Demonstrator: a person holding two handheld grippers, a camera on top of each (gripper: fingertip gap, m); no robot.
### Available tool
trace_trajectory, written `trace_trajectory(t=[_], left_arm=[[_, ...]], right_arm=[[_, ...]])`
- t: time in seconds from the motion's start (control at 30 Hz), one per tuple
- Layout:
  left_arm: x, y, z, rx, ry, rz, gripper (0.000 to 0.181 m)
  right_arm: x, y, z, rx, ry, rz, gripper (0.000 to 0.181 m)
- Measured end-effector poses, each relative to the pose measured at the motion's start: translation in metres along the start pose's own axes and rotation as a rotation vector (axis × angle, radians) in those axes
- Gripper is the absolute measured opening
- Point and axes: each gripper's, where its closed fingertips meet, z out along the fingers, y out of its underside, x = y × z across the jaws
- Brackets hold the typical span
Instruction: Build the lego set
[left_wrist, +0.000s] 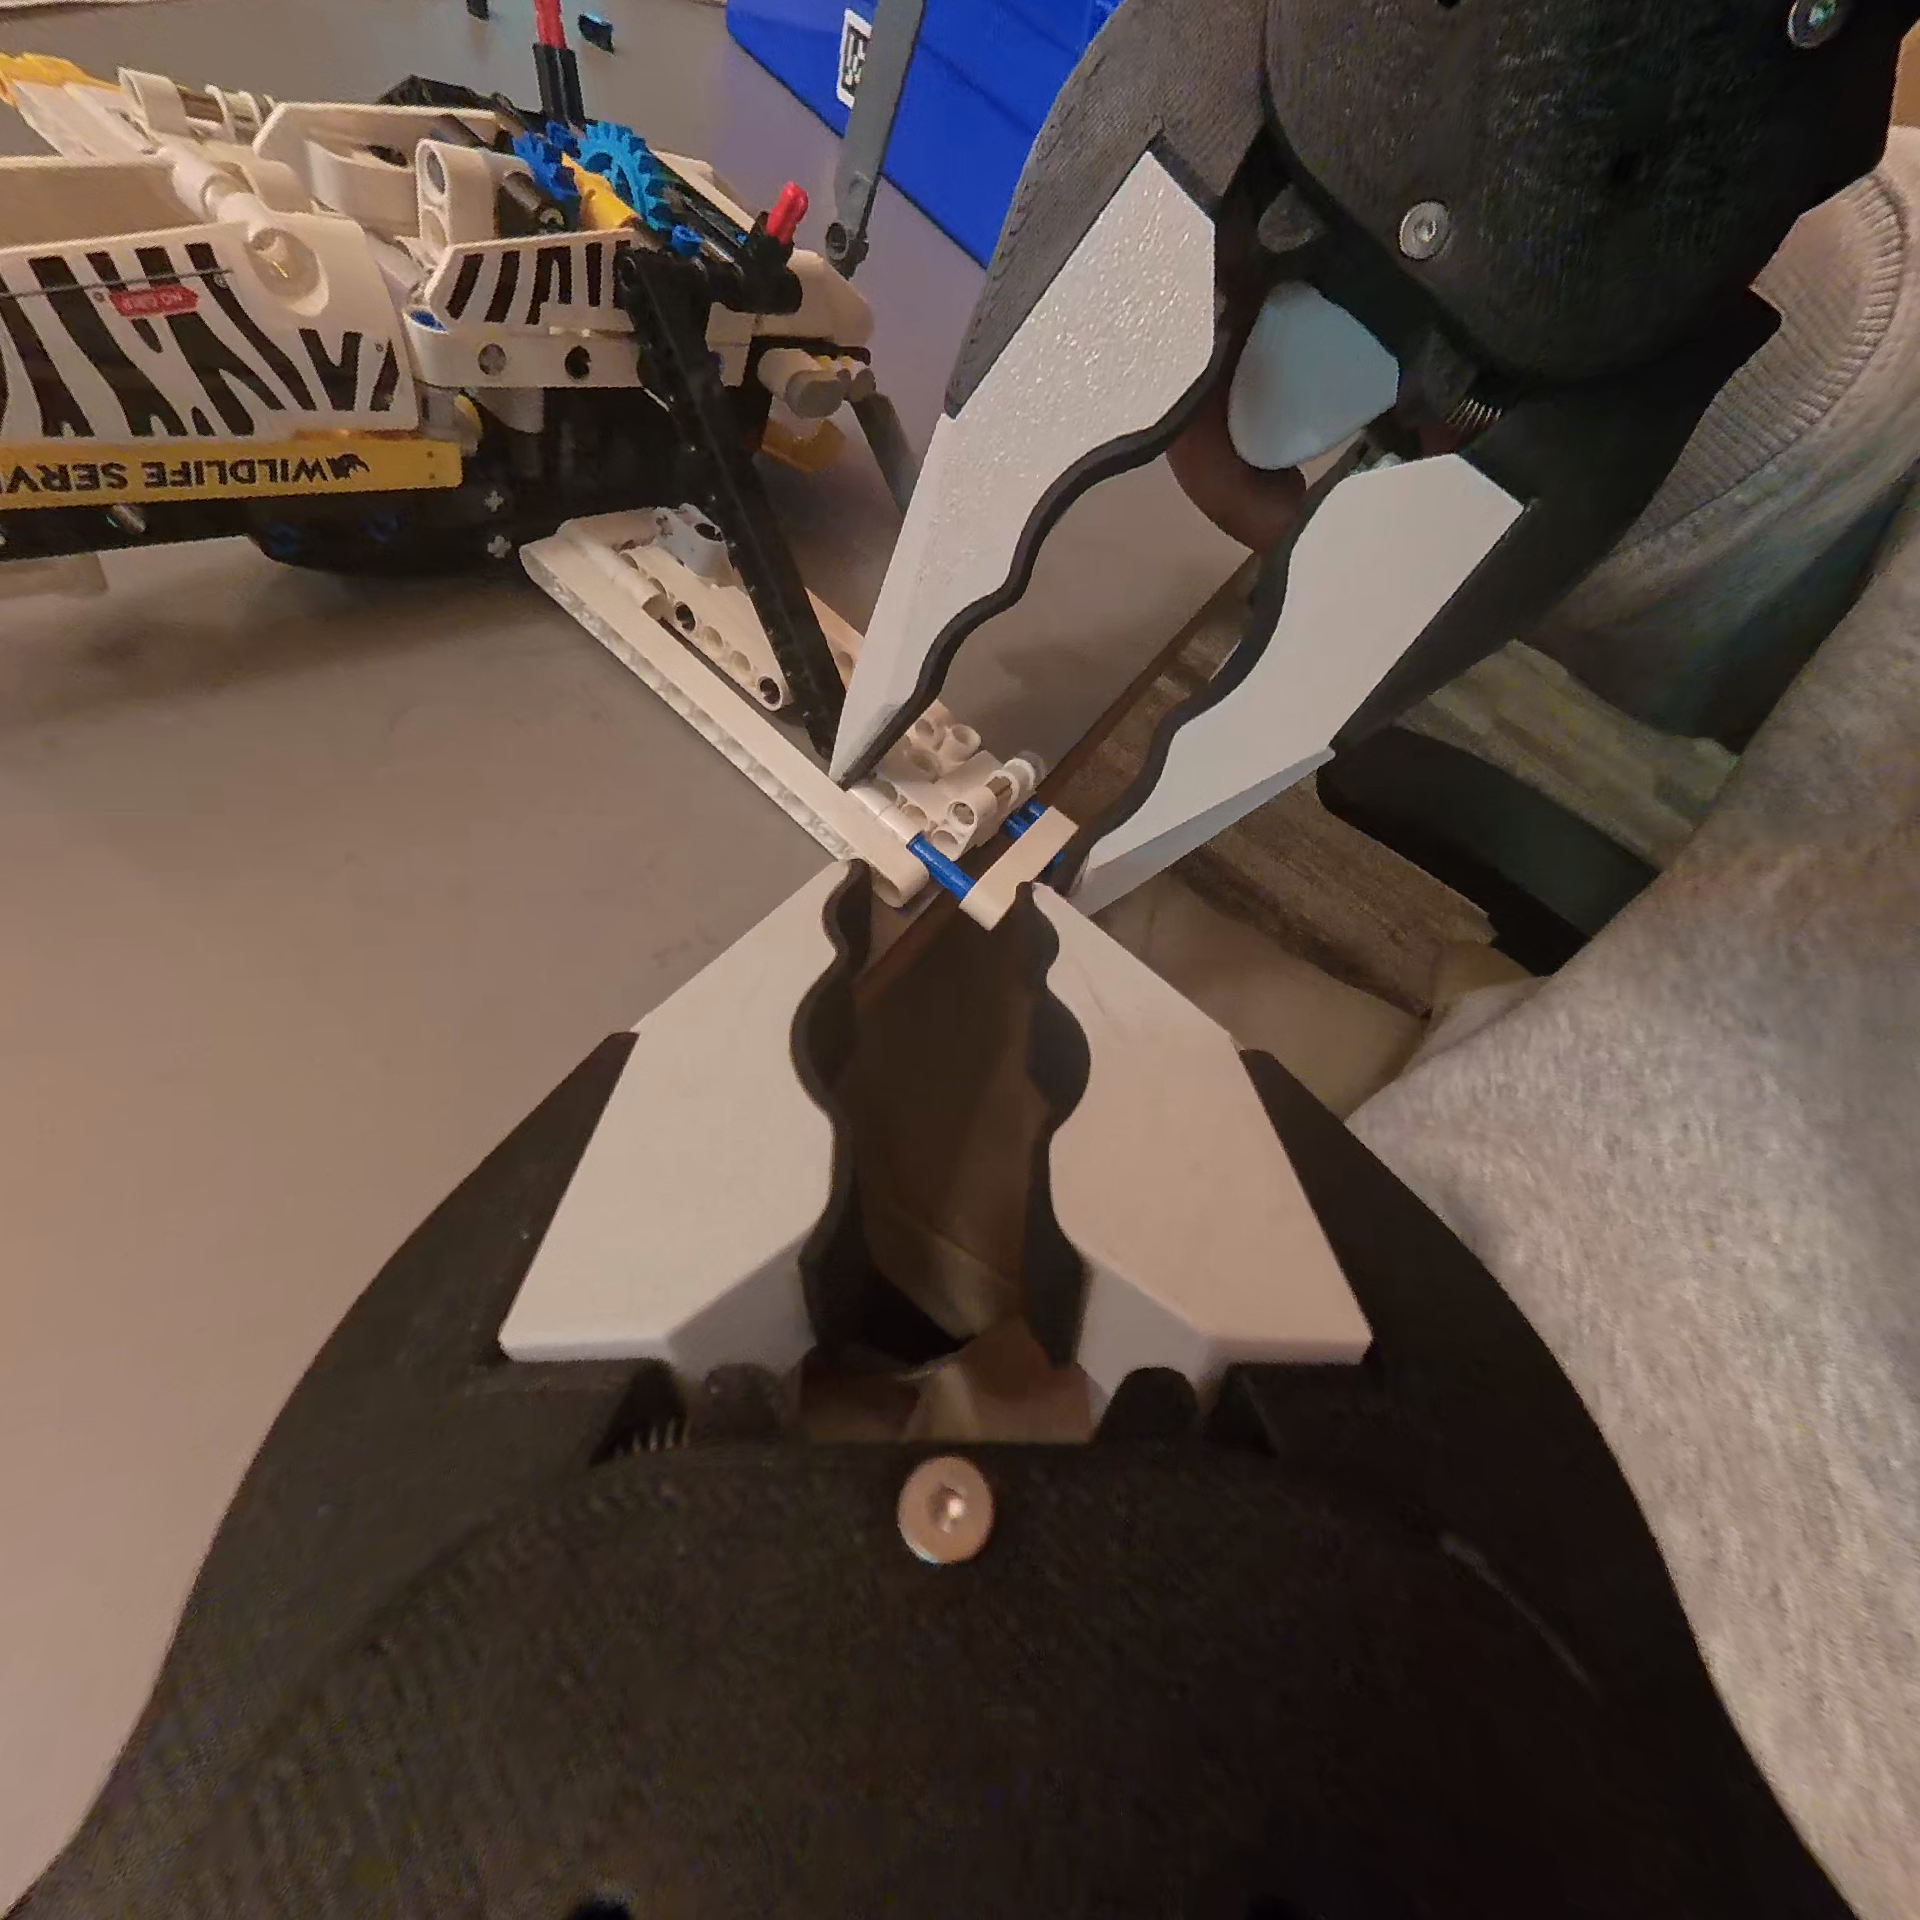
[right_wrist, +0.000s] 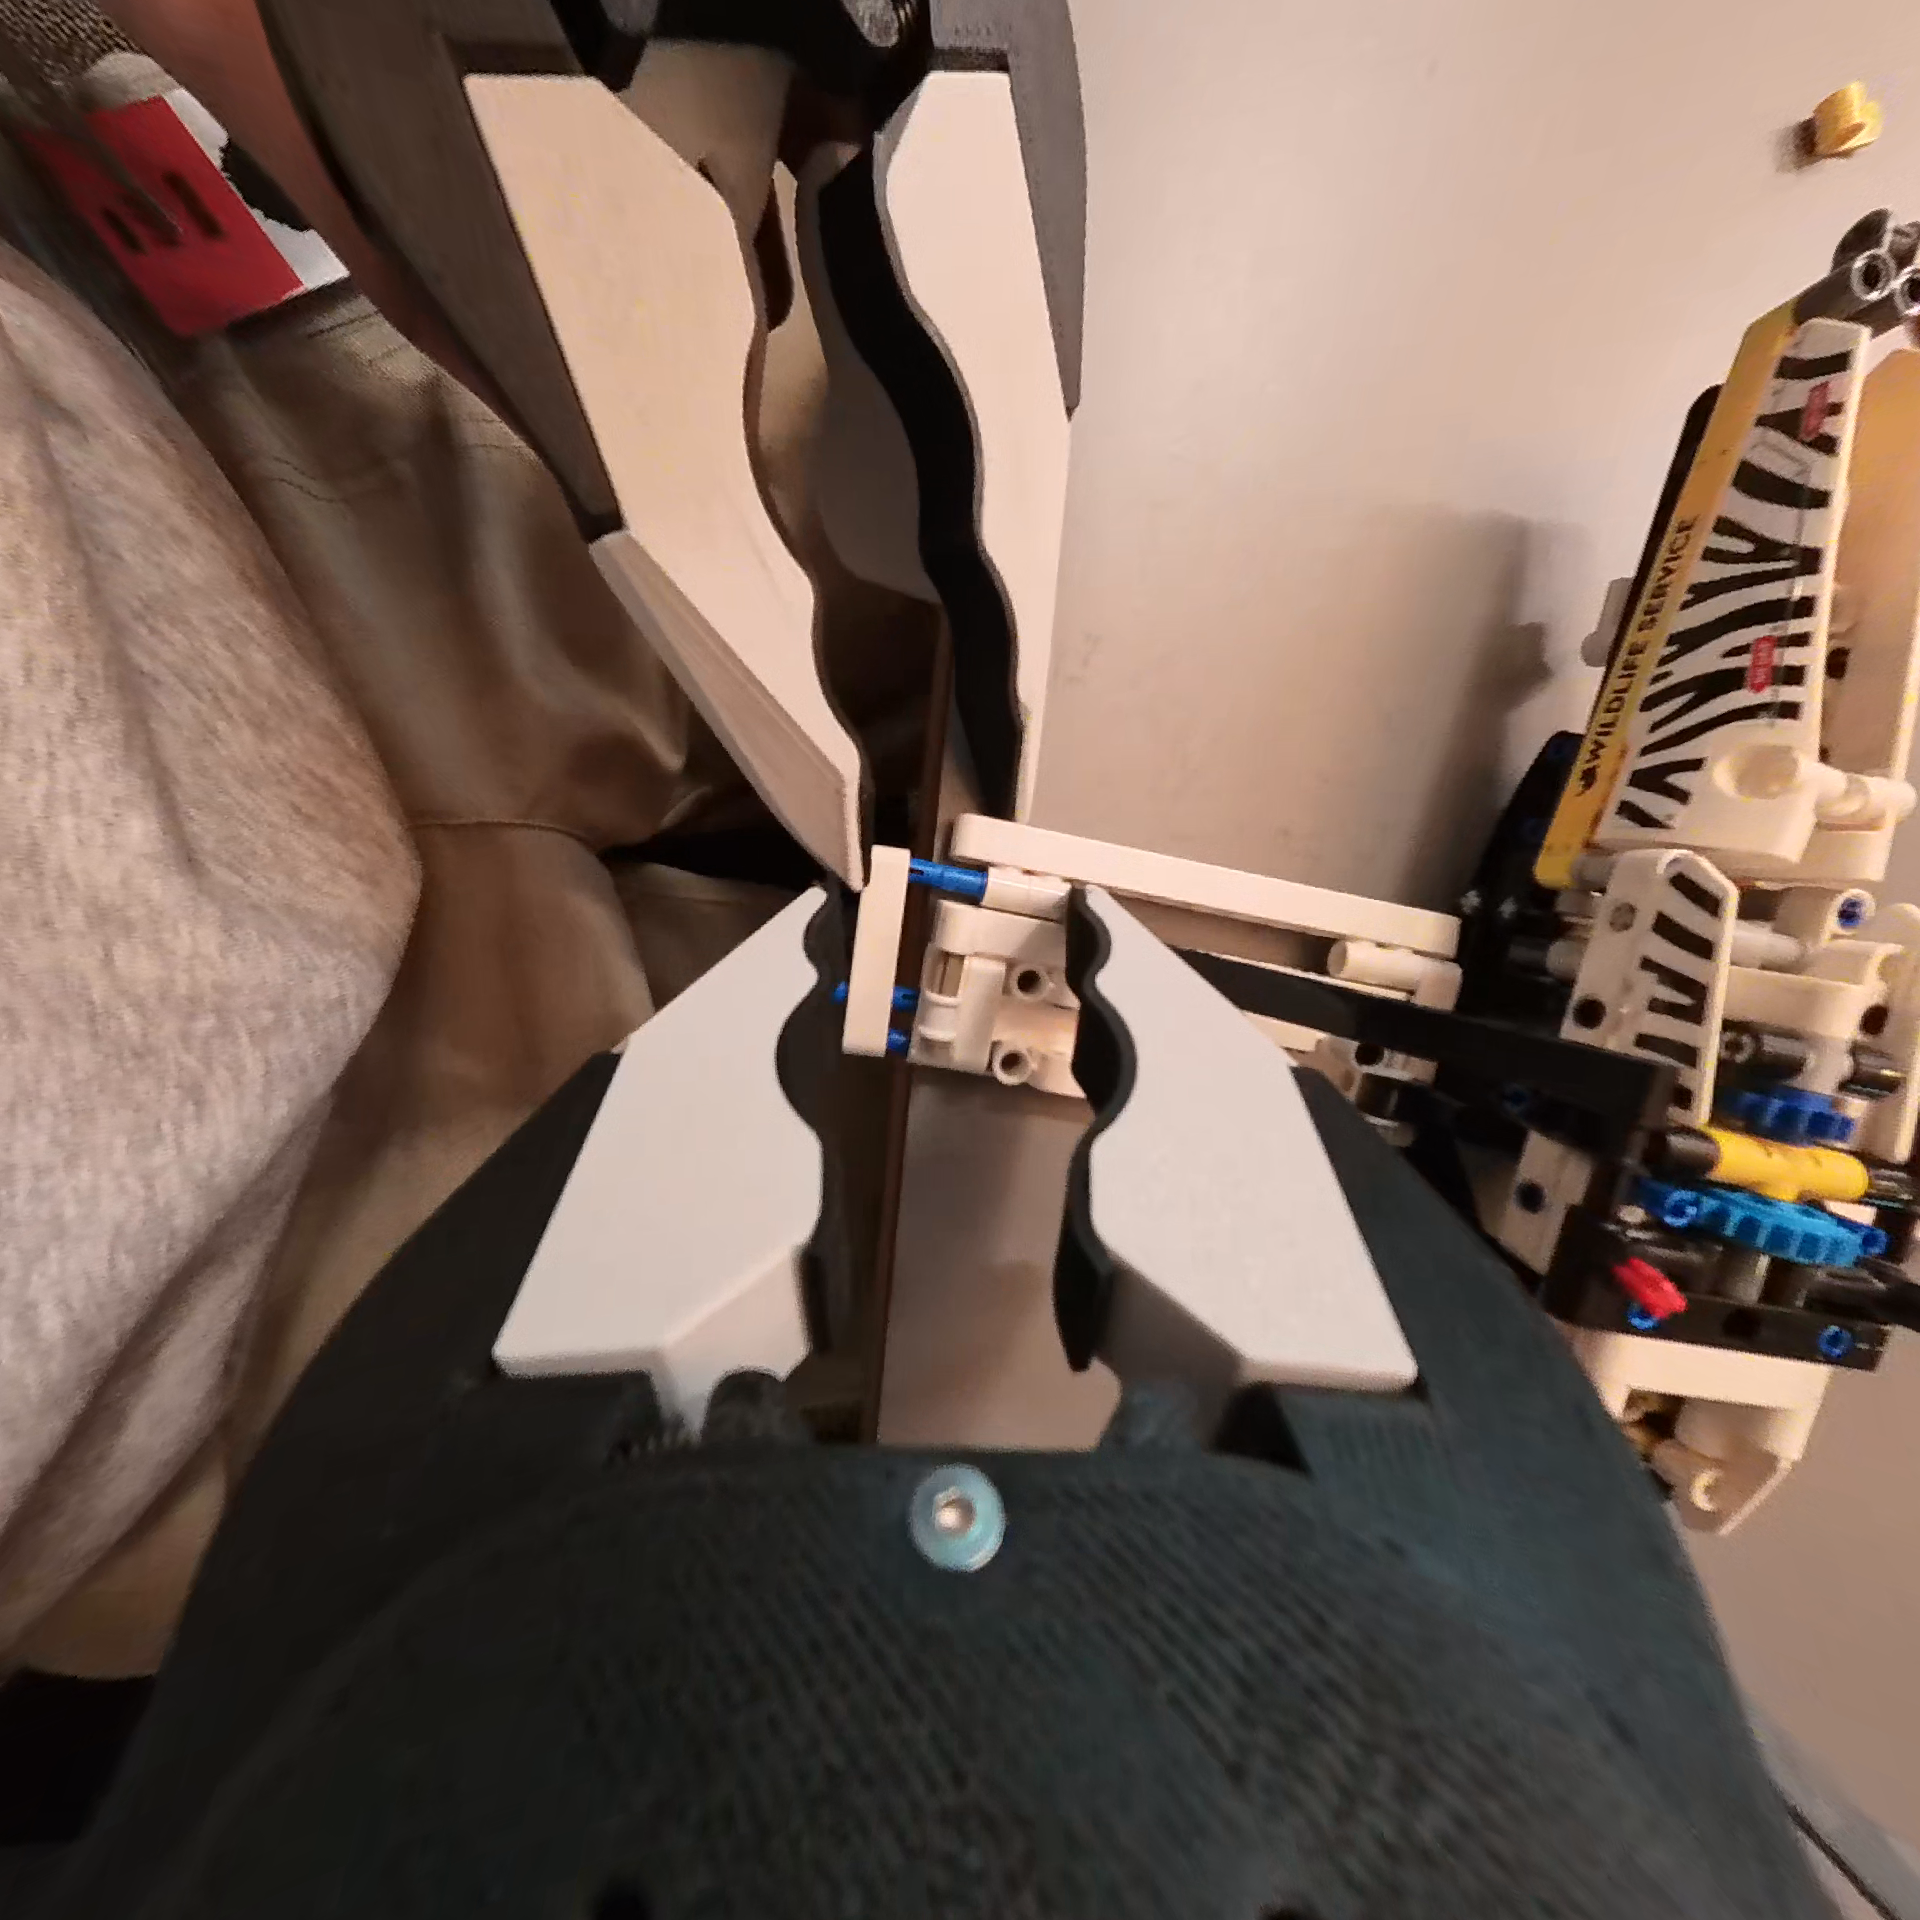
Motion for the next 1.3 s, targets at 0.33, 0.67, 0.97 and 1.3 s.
trace_trajectory(t=[0.33,0.67,0.97,1.3], left_arm=[[-0.0002,0.0003,-0.0009,-0.013,-0.006,0.081,0.024],[-0.0005,-0.0002,0.0008,-0.025,0.020,0.088,0.022],[-0.0068,-0.0013,-0.0012,-0.011,0.008,0.048,0.001],[-0.0054,-0.0015,-0.0015,-0.018,0.012,0.067,0.008]], right_arm=[[0.0009,-0.0003,0.0004,0.030,-0.030,0.017,0.039],[0.0021,0.0015,-0.0004,0.029,-0.038,0.036,0.038],[0.0030,0.0009,-0.0003,0.046,-0.023,0.043,0.029],[0.0036,0.0004,-0.0006,0.054,-0.018,0.052,0.030]])
